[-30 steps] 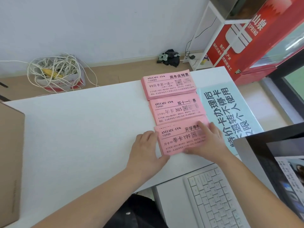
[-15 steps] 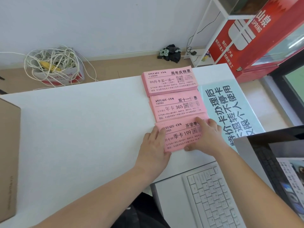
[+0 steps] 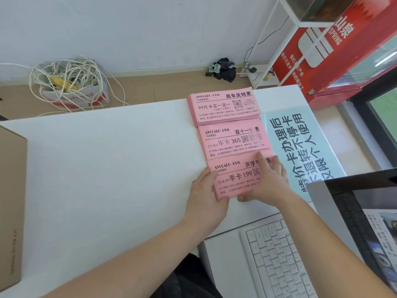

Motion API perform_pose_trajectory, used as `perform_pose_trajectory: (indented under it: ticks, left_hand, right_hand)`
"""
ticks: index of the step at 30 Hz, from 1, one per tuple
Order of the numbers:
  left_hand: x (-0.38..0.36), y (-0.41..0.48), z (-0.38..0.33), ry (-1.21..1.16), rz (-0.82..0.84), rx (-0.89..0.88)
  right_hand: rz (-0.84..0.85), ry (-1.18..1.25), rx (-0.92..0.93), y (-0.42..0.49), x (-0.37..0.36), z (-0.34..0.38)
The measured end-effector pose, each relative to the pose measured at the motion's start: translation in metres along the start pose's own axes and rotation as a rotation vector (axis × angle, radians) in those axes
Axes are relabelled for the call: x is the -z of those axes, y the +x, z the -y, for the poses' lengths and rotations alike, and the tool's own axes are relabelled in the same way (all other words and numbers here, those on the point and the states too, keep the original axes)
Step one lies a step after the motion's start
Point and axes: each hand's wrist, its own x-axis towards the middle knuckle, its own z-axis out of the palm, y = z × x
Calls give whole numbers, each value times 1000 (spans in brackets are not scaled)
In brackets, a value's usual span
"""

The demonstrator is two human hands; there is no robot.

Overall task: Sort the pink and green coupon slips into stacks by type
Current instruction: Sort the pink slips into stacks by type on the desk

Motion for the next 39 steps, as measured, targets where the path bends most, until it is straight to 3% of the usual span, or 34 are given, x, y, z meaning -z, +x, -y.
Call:
perform_pose_trajectory:
  ticks: [4,8,14,17,22,25,27,30,33,36,39]
  left_hand:
    - [21,-3,-5,-74,-8,70]
    - [60,-6,-4,-118,-50,106]
    - [151,-28,-11,-137,-64,69]
    - [208,-50,-9,-135,-76,55]
    - [310,-100,4,-100,-206,60]
    - [364,-141,25,-203,-334,110]
    - [395,-165,46,-197,-391,149]
    - [439,-182,83,-31,-419,192]
    - [482,-174,116,337,-399,104]
    - [514,-156,134,716,-271,-73]
    - [530,-148,138,812,-222,-150]
  right_hand:
    - [-22,-49,2,-10,0,10]
    - [-62,-78,165,-32,-2,48]
    - [-119,119,433,-70,-14,141]
    - [-46,262,515,-87,-21,193]
    - [37,455,664,-130,-34,283]
    - [70,553,798,-161,-48,341]
    - [-6,507,933,-179,-65,378]
    - [-185,364,1140,-191,-98,421]
    - [-242,158,1214,-194,-118,449]
    - [-230,-1,1189,-195,-126,466]
    - [-221,39,1112,-192,-132,471]
